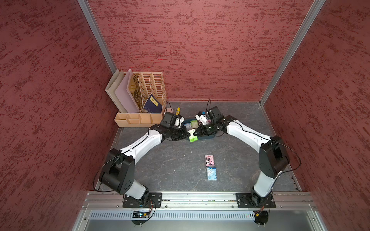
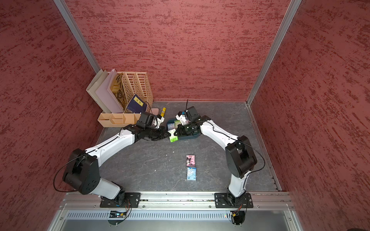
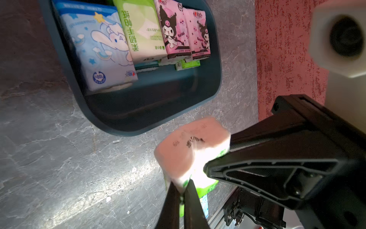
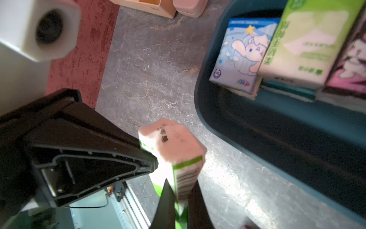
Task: Put the pocket tissues into the storage box
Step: Pick up the pocket tissues from the center of the board, then place the pocket tissues in the storage box.
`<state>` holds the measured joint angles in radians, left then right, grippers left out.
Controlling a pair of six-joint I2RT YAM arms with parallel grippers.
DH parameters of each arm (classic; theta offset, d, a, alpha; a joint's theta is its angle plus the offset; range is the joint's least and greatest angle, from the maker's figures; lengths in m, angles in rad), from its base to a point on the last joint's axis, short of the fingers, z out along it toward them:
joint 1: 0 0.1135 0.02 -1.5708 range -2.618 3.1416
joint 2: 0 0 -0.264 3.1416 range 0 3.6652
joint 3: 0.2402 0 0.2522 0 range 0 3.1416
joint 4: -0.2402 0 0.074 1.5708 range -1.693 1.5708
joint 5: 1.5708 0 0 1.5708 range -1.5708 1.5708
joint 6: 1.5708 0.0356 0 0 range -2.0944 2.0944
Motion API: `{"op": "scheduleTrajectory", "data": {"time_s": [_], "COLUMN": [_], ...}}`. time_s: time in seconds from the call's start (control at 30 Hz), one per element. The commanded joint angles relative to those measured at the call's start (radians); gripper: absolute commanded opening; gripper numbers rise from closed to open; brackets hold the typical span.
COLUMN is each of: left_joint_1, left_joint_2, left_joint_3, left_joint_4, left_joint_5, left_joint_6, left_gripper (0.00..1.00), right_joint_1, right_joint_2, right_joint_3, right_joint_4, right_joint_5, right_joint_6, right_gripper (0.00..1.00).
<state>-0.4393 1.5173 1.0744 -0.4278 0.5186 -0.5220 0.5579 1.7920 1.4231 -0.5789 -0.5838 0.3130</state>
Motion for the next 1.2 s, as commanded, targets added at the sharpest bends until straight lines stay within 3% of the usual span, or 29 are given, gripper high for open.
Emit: {"op": "scheduleTrajectory", "data": {"time_s": [0.0, 0.07, 0.13, 0.23, 0.57, 0.87, 0.97, 1.17], "left_joint_1": [0.001, 0.002, 0.003, 0.008, 0.086, 0.120, 0.129, 0.140], "left_joint_2": [-0.033, -0.036, -0.042, -0.069, -0.106, -0.140, -0.146, -0.170], "left_joint_3": [-0.008, -0.007, -0.005, -0.005, -0.008, -0.038, -0.037, -0.074], "left_joint_4": [0.023, 0.024, 0.026, 0.035, 0.028, 0.018, -0.003, 0.024], "left_joint_5": [0.017, 0.012, 0.012, 0.000, 0.003, 0.008, 0.002, -0.016], "left_joint_6": [0.019, 0.020, 0.022, 0.025, 0.057, 0.062, 0.074, 0.053], "left_gripper": [0.30, 0.53, 0.99, 1.00, 1.00, 1.00, 1.00, 1.00], "right_joint_1": [0.005, 0.006, 0.003, -0.004, -0.102, -0.145, -0.147, -0.147], "right_joint_2": [0.011, 0.013, 0.013, 0.017, 0.150, 0.271, 0.316, 0.343], "right_joint_3": [0.014, 0.018, 0.030, 0.082, 0.492, 0.646, 0.703, 0.659], "right_joint_4": [0.042, 0.038, 0.021, -0.056, -0.532, -0.651, -0.683, -0.598], "right_joint_5": [-0.001, 0.009, 0.035, 0.082, 0.298, 0.281, 0.276, 0.231], "right_joint_6": [0.014, 0.015, 0.020, -0.026, -0.488, -0.820, -0.890, -0.982], "right_gripper": [0.00, 0.00, 0.00, 0.00, 0.00, 0.00, 0.00, 0.00]}}
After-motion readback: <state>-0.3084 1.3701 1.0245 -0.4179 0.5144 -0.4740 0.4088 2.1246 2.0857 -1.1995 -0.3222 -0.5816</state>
